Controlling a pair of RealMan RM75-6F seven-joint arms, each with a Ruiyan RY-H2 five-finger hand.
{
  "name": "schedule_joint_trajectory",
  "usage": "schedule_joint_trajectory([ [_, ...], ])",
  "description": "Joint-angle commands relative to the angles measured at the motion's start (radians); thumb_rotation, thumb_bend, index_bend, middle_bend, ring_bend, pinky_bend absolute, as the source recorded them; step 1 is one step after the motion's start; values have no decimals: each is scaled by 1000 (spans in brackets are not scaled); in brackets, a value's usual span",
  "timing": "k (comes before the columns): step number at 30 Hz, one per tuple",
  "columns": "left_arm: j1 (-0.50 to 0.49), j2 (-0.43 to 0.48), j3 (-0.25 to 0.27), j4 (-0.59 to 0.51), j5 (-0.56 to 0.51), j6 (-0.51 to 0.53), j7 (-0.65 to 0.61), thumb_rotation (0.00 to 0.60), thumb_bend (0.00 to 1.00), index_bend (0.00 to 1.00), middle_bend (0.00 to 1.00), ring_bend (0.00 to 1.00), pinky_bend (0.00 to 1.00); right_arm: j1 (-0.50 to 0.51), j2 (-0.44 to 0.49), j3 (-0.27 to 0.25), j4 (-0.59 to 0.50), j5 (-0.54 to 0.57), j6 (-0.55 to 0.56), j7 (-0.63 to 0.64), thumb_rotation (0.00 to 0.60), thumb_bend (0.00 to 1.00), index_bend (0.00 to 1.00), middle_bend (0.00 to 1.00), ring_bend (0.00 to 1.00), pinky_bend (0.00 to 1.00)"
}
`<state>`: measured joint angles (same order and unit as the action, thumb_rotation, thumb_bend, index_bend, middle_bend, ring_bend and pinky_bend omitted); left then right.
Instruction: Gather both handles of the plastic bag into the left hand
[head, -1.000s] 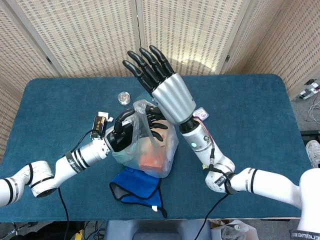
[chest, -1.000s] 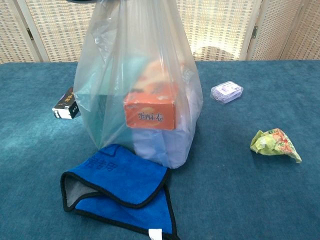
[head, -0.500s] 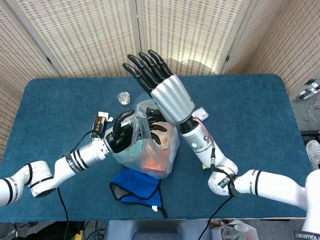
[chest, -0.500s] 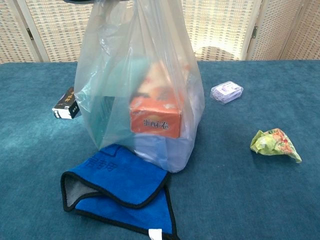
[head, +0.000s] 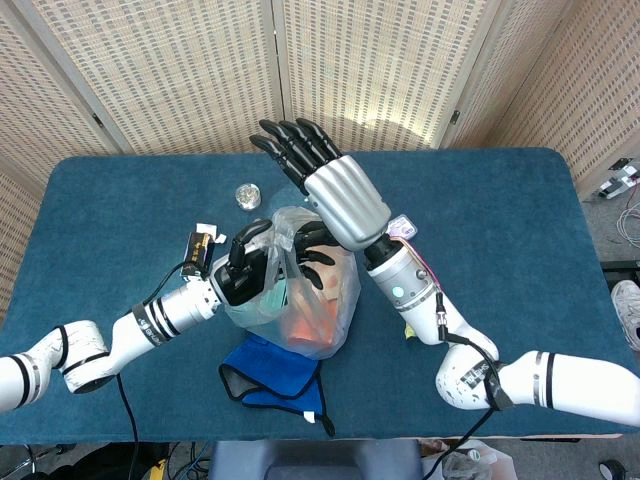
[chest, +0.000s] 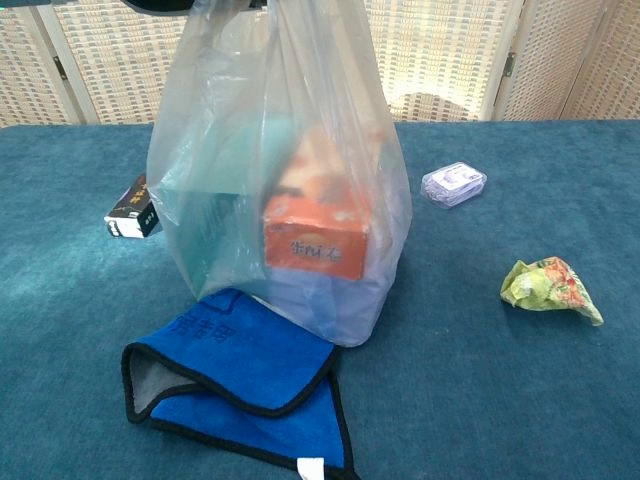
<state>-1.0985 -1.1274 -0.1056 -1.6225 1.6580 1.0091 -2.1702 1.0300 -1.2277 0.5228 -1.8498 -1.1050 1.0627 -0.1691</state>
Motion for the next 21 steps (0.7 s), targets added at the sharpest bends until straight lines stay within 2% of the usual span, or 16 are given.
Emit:
schedule_joint_trajectory([
  [1,0,0,0,0,-3,-1,2,0,358,139,180,228,354,-4,37,12,-35,38,-43,39,600,0,0,0,0,0],
  [10,2,-5,3,9,-9,0,-3,0,358,139,180,228,354,-19,129,26,-96,77,-136,154,600,0,0,0,0,0],
  [21,0,-9,0,9,-22,-12,2,0,358,139,180,228,354,-59,245,16,-147,41,-216,259,600,0,0,0,0,0],
])
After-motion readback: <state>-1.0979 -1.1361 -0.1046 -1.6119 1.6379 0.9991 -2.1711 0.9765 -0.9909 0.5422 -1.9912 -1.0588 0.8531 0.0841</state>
